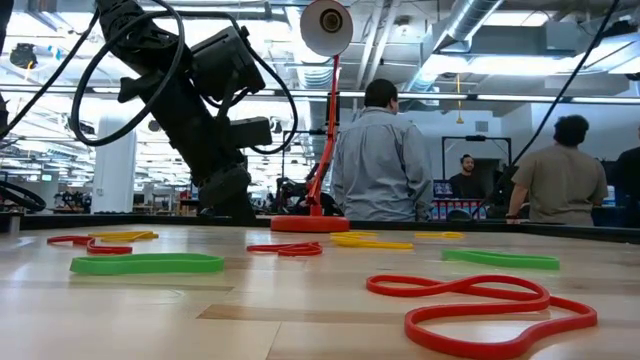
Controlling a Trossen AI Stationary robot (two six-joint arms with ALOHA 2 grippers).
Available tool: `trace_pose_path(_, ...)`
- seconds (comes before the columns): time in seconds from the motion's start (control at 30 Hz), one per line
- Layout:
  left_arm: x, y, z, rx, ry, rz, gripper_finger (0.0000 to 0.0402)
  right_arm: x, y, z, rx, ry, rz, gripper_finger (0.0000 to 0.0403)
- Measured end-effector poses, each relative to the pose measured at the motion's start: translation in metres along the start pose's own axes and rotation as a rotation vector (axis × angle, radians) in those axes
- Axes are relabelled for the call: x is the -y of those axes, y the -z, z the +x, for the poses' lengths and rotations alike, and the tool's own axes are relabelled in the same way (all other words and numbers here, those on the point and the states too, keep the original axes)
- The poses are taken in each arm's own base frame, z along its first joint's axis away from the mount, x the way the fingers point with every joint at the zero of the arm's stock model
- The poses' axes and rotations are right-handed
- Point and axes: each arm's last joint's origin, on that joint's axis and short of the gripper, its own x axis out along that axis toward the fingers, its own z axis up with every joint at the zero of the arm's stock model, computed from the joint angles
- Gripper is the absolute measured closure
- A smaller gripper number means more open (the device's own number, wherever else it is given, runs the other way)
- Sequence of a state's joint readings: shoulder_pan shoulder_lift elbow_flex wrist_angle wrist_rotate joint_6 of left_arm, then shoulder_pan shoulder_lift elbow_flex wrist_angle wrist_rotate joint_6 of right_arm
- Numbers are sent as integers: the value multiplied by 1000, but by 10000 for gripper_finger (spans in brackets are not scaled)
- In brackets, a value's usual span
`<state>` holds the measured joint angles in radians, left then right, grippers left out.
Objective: Pick and place rubber bands into bin
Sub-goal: Put the red rubber band into the container
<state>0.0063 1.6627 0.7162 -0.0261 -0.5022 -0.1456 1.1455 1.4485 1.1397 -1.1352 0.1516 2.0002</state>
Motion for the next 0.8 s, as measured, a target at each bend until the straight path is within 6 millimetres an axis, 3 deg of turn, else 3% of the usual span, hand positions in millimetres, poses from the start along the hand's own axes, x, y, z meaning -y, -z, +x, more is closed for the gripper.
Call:
trace_pose_path(0.17, 0, 0, 0, -1, 8, -19, 258, -1, 21, 21, -71, 136, 14, 382)
trace_pose_path(0.4, 0, 0, 0, 0, 8, -26, 258, -6, 26, 30, -166, 182, 54, 344)
trace_pose_path(0.6, 0, 0, 0, 0, 9, -26, 258, -10, 12, 23, -181, 142, 101, 335)
trace_pose_path(0.8, 2, 0, 0, -3, 58, -29, 258, -17, -21, 13, -48, 27, 64, 334)
